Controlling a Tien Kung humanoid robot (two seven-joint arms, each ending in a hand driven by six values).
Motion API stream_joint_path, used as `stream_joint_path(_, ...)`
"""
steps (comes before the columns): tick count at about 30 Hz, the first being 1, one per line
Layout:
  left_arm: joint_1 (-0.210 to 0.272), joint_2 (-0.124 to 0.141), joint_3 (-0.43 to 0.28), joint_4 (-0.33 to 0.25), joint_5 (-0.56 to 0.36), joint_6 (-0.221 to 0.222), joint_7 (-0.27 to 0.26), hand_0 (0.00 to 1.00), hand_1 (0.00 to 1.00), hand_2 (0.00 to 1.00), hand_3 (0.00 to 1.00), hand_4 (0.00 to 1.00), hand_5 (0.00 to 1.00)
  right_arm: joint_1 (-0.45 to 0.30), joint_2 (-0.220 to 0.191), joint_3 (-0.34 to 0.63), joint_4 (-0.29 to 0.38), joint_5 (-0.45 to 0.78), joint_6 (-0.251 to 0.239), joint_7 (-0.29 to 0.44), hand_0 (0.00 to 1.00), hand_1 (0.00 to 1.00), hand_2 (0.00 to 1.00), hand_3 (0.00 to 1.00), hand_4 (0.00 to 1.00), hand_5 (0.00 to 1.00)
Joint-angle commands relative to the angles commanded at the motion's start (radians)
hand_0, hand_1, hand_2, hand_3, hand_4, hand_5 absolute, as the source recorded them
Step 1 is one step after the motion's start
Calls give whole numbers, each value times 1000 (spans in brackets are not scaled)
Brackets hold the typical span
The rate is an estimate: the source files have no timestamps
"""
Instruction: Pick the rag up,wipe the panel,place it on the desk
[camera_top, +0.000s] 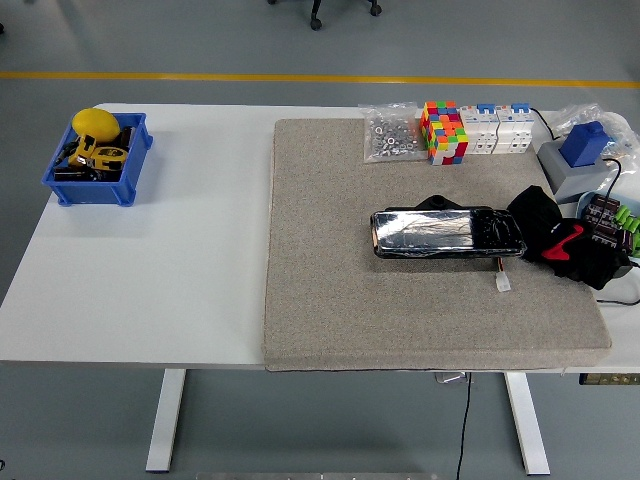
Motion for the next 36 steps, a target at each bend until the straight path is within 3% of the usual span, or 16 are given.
stream_joint_path(35, 0, -6, -12, 0, 3, 1, 0, 686, 729, 731, 606, 672, 625, 11, -2, -1, 0, 19, 10, -37, 917, 898, 969, 998, 998, 760)
stream_joint_path(36, -1, -6, -13, 0, 4, 1, 0, 686, 729, 731, 606, 673, 625, 11, -3, -1, 0, 26, 12, -43, 872, 880, 965, 998, 998, 741)
